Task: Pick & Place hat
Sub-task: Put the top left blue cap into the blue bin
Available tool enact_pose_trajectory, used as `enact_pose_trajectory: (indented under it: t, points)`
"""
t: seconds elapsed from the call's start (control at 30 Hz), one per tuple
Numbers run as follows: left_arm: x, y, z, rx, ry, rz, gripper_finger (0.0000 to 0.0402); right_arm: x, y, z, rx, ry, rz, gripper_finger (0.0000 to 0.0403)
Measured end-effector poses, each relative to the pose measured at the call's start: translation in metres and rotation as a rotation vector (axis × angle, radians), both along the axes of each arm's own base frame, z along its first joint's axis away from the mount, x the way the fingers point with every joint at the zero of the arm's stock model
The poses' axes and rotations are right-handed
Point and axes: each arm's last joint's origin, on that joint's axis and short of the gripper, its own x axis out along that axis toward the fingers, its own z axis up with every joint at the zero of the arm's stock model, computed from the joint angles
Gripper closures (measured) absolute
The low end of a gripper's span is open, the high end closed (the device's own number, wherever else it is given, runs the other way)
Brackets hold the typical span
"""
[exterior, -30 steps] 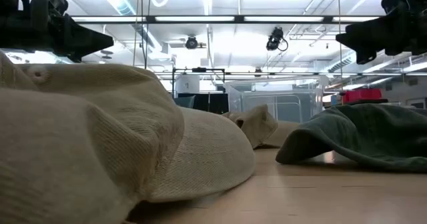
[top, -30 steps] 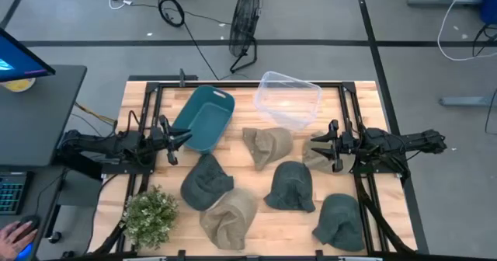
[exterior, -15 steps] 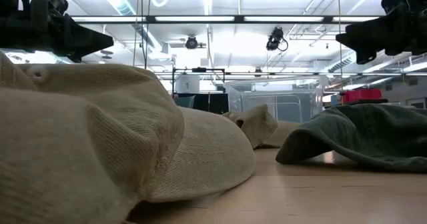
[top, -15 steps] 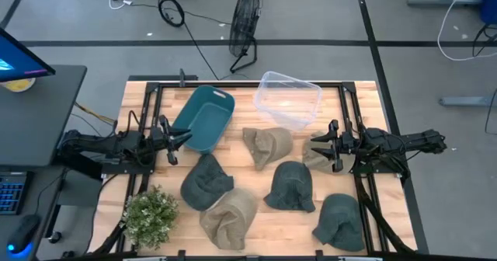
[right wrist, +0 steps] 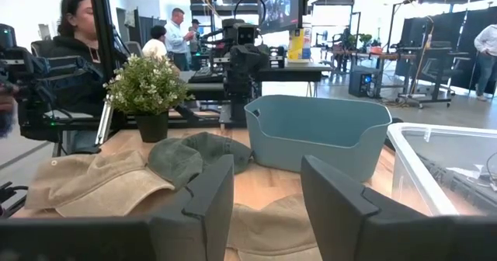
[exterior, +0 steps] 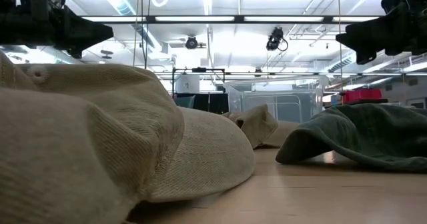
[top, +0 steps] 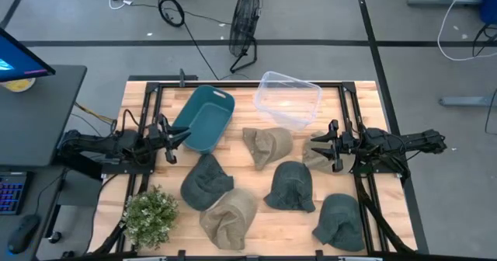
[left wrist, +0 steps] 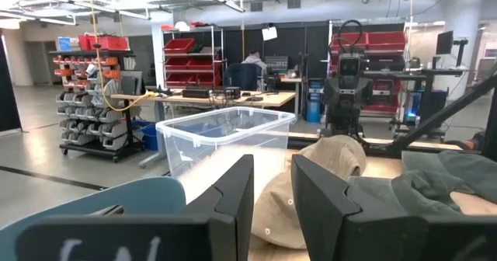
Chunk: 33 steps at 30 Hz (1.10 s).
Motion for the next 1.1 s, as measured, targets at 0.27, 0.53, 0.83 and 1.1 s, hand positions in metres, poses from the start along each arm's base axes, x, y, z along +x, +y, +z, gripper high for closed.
enact_pose_trajectory:
  t: [0.27,0.53,0.83,1.1]
  points:
    - [-0.002,-0.001,0.012,-0.013,-0.028,-0.041,0.0310,0.000,0.000,0.000,0.000,-0.003,-0.001,0.0248]
    - [0.003,-0.004,0.074,0.008,0.130,-0.150,0.0302,0.000,-0.001,0.004,-0.075,-0.034,-0.049,0.0248]
    - [0.045,-0.014,0.102,-0.109,0.568,-0.224,0.0226,0.000,-0.003,0.003,-0.123,-0.024,-0.103,0.0248]
    - [0.082,-0.043,0.070,-0.305,0.814,-0.418,0.0197,0.000,-0.003,0.002,-0.137,-0.017,-0.106,0.0248]
